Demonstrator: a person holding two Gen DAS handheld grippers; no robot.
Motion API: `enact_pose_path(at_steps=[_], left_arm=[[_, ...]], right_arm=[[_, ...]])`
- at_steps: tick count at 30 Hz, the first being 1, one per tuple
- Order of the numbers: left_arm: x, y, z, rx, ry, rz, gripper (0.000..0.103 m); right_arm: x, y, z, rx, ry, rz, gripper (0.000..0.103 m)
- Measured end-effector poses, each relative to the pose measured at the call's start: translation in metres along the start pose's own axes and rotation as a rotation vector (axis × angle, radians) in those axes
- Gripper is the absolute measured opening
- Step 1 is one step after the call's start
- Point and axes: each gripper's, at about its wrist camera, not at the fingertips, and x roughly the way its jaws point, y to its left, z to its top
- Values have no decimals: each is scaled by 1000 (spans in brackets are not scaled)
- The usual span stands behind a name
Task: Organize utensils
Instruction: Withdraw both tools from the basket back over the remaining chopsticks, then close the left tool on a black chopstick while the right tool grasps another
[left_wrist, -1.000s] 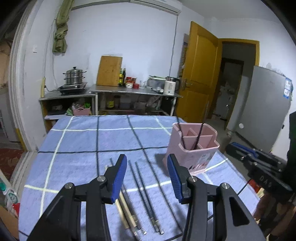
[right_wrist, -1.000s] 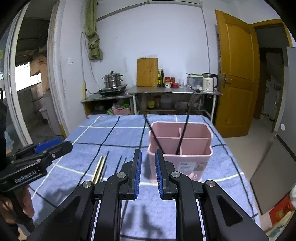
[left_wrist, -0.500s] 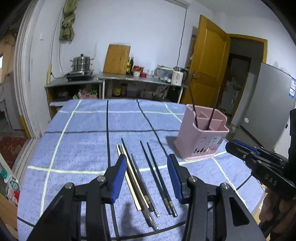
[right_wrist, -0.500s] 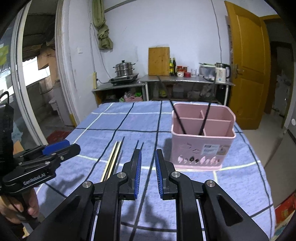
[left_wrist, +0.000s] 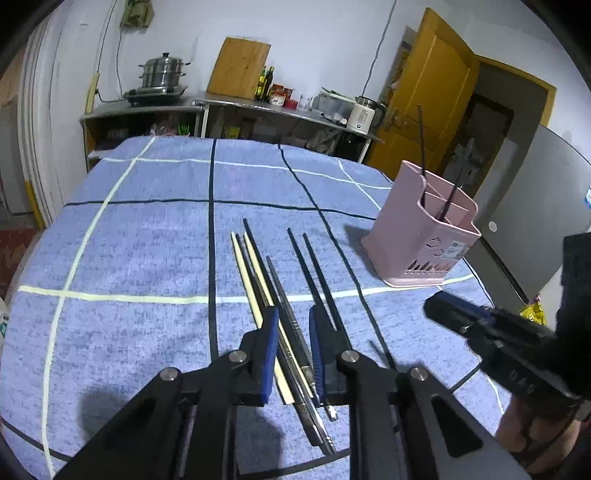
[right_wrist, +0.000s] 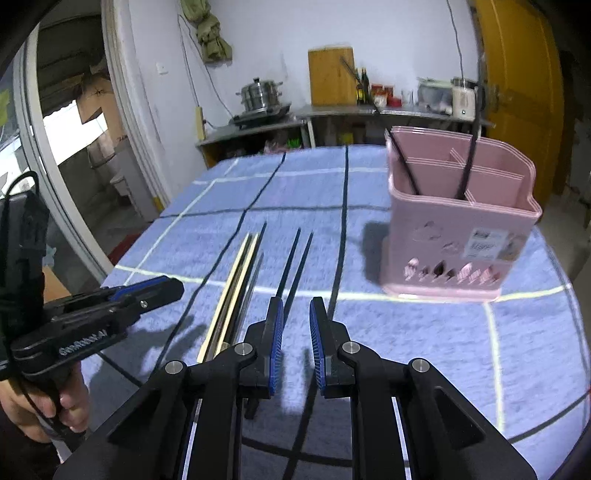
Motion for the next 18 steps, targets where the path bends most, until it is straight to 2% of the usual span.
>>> enact_pose_path(at_steps=[9,18], left_arm=[[10,13,5,-22,10,-9,18],[27,18,18,-36,24,-40,18]], right_arm=[[68,-3,1,47,105,26,15],[98,-4,5,66,144,25,14]])
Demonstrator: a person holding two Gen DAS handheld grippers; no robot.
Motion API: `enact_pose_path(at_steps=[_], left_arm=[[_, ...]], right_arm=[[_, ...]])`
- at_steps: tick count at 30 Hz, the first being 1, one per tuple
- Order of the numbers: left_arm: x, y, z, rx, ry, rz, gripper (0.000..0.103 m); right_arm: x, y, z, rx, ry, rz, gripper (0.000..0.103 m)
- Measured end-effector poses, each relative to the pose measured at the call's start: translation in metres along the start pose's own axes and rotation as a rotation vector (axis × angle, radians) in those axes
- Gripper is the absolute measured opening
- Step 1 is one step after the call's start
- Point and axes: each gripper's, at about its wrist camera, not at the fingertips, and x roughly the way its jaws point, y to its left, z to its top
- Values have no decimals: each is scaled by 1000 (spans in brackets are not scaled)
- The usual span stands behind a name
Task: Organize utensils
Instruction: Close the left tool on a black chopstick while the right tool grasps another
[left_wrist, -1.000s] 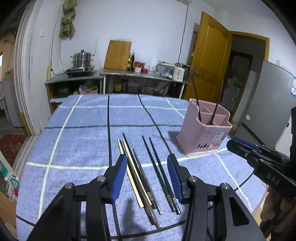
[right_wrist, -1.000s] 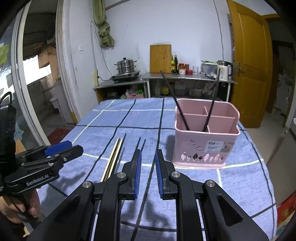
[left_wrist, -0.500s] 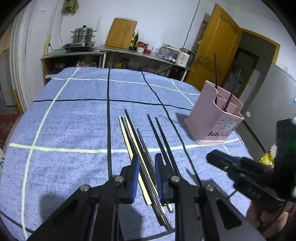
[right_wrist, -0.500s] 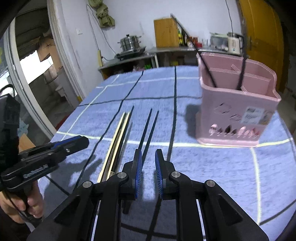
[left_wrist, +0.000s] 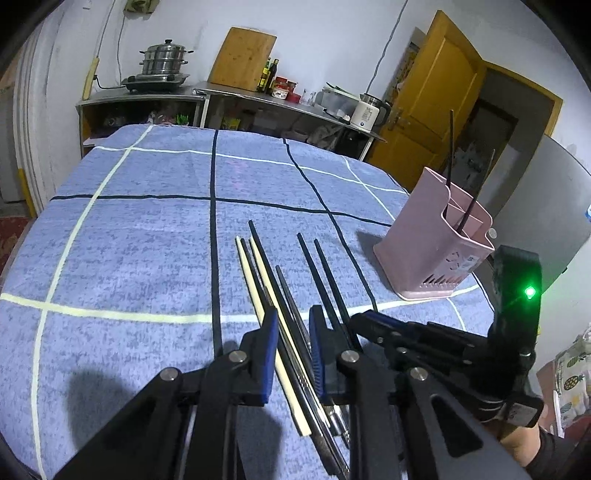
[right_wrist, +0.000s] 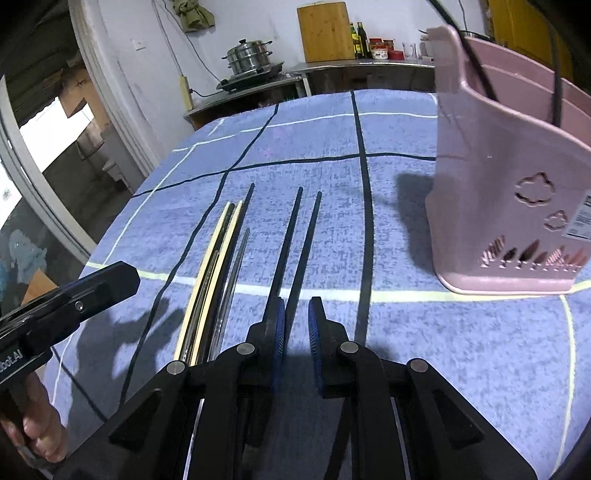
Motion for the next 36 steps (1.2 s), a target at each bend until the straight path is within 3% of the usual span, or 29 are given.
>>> enact_pose_path(at_steps=[7,15,26,30,36], left_arm=[[13,-3,8,-5,24,-8,18],[47,-27,20,19,86,-25,18],[105,-46,20,58,200,46,18],[104,-49,18,93,182,82,9],[93,-47,8,77,193,48,7]], right_arm=[[11,4,5,-9,11,-11,9],[-2,-14,-4,21,12,-38,8],[-18,-36,-13,50,9,-64,8],[-21,-38,-14,53,11,-70,8],[-23,-34,-5,32,3,-74,8]])
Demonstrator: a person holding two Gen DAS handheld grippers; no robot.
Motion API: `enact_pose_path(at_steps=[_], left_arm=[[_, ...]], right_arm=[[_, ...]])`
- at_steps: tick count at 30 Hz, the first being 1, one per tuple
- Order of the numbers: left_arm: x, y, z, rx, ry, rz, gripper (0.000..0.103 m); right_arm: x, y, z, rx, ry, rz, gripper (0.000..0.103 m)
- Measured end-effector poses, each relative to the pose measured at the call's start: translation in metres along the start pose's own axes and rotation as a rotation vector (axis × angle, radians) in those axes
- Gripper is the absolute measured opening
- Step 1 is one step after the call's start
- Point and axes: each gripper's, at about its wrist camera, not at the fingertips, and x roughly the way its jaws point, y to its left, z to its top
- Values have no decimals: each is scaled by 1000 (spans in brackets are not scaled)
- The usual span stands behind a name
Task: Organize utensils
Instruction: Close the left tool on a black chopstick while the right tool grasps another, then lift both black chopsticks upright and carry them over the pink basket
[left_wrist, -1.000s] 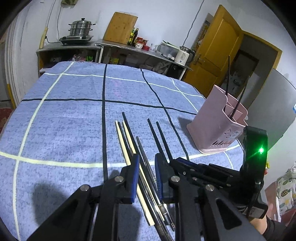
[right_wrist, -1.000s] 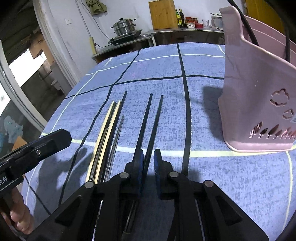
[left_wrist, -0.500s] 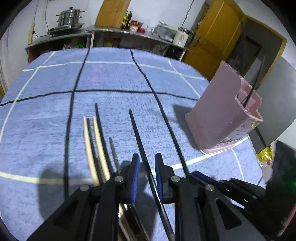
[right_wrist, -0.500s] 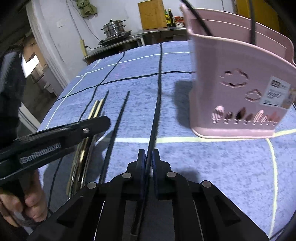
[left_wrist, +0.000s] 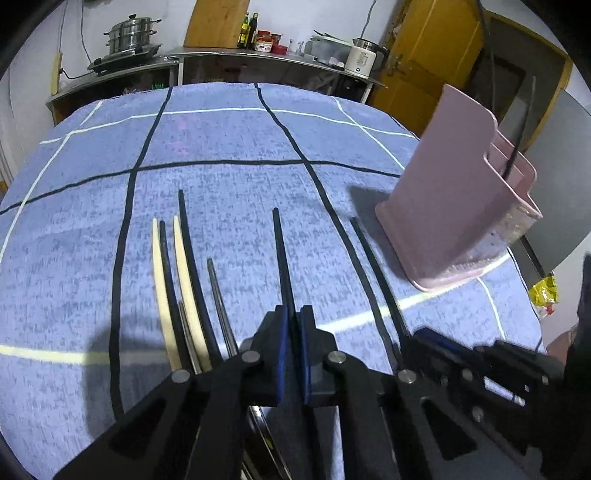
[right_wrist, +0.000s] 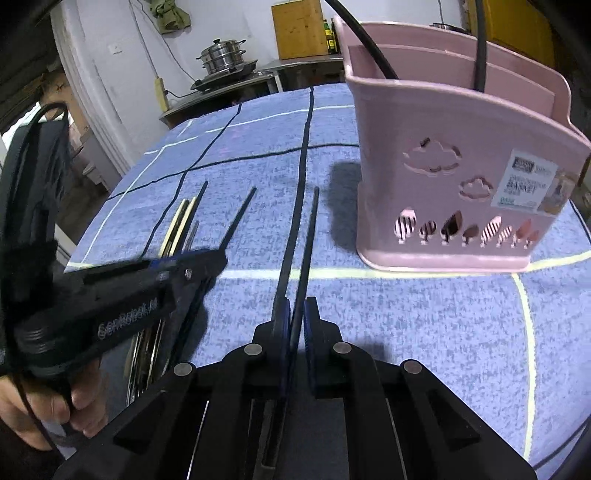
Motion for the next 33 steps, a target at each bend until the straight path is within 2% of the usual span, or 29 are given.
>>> enact_pose_path(at_steps=[12,17,23,33], left_arm=[[2,4,4,-3,29,-12,8],[3,0,7,1,38,-6,7],[-12,0,8,-9,3,-25,7],[-84,-13,12,29,-130,-63,6]], right_arm=[[22,0,15,6,26,-36,10],[22,-2,16,11,32,-29,7],[1,-4,15,15,-4,-7,6],[-74,6,21,-14,-144,31,6]])
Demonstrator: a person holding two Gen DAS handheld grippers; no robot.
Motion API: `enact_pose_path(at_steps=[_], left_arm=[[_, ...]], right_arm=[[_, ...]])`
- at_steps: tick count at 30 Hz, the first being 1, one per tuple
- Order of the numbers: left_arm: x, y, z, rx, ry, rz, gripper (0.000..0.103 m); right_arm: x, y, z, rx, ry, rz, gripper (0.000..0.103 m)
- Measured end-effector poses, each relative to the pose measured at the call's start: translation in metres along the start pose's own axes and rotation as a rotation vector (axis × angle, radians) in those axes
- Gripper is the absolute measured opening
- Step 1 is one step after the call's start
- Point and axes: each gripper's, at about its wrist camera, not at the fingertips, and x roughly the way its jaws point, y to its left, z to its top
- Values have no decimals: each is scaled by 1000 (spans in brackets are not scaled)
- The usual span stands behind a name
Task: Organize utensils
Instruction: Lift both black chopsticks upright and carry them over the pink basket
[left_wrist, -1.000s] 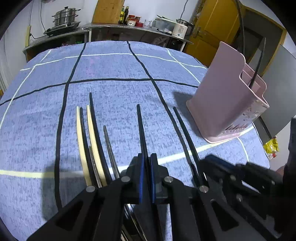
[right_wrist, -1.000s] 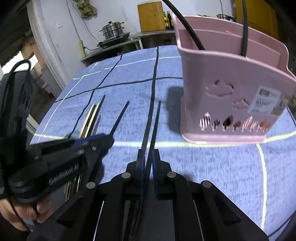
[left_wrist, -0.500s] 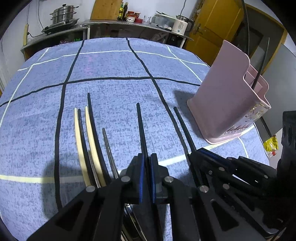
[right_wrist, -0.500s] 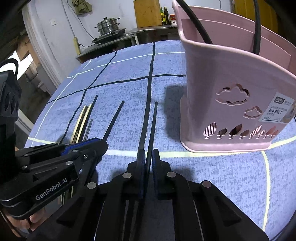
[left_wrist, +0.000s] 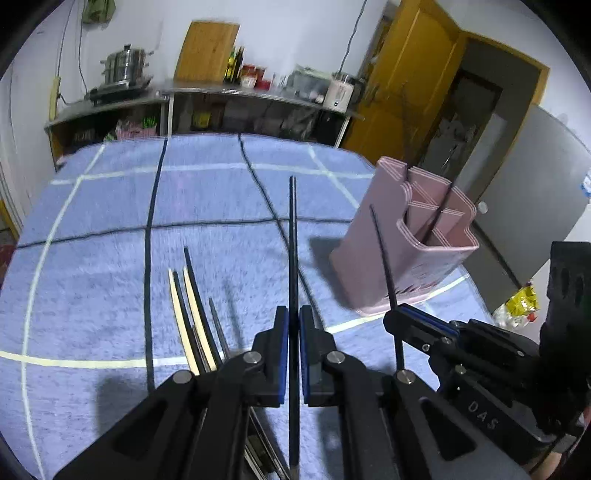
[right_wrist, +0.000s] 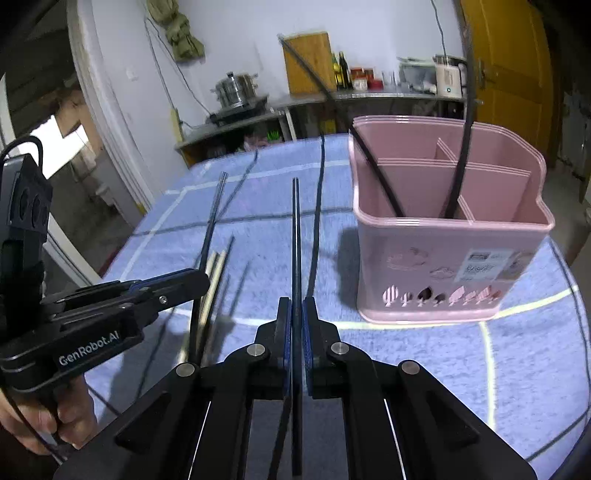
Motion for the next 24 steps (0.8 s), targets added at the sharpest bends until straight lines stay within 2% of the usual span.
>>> enact_pose_path(at_steps=[10,15,24], left_arm=[[-55,-22,15,44,-102,-26,6],[-67,-31,19,62,-126,-36,6],[-76,-43,19,81,-134,-49,6]], right_arm=[[-54,7,8,-16,-101,7,6],[-78,8,6,-14,-141,0,6],[-95,4,5,-5,-164,-14,6]])
